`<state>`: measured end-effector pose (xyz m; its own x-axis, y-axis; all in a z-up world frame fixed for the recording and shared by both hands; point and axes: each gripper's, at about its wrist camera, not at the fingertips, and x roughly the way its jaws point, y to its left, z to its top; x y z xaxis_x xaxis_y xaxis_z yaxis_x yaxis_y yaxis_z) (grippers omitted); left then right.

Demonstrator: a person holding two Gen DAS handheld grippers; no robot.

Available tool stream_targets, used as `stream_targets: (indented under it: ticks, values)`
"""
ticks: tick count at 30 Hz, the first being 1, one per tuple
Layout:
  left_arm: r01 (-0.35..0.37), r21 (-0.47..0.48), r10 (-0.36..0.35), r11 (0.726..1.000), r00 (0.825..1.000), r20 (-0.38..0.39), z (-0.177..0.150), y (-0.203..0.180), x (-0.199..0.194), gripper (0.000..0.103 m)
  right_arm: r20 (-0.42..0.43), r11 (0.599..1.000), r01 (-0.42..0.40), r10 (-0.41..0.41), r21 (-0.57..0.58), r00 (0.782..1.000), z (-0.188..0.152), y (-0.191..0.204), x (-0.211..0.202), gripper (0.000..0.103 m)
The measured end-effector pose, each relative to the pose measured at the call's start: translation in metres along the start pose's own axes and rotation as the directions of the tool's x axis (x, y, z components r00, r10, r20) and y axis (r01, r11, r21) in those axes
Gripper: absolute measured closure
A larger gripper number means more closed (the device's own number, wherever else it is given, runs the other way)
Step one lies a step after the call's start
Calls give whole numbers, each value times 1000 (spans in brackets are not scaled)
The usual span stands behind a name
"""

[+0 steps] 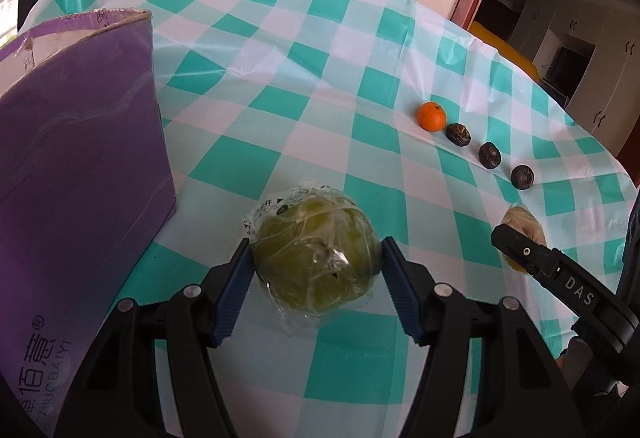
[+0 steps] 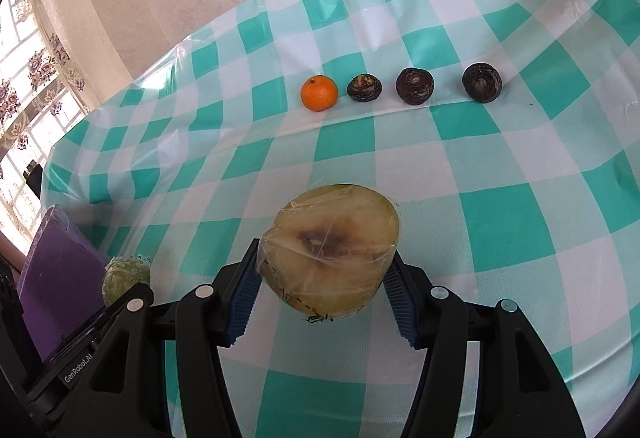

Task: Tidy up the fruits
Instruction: 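Carry the held pear half and cabbage up over the purple box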

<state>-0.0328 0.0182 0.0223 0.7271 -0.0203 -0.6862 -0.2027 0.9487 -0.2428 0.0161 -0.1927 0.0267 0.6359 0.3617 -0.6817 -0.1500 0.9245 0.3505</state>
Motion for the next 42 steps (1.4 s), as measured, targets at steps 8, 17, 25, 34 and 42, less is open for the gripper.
stream_targets:
  ticks: [8,17,25,34,42]
  values:
    - [24,19,-24,1000,999,29,-21,13,-30,39,-59,998,-11,7,-66,998,-37,25,-18,46]
    - [56,97,-66,994,992,107,-41,14,-65,39,-71,991,-42,33,-130,997,-62,52,-32,46]
    - [80,108,-100,991,976,196,-41,30,-117,39,-61,984,-104,96,-145,994,-71,81,-42,46]
    - [153,126,-183,980,944,275,-32,41,-183,39,31,967,-166,176,-195,984,-64,125,-74,46]
    - [134,95,-161,986,910,382,-16,64,-228,39,84,949,-207,232,-239,969,-55,153,-101,46]
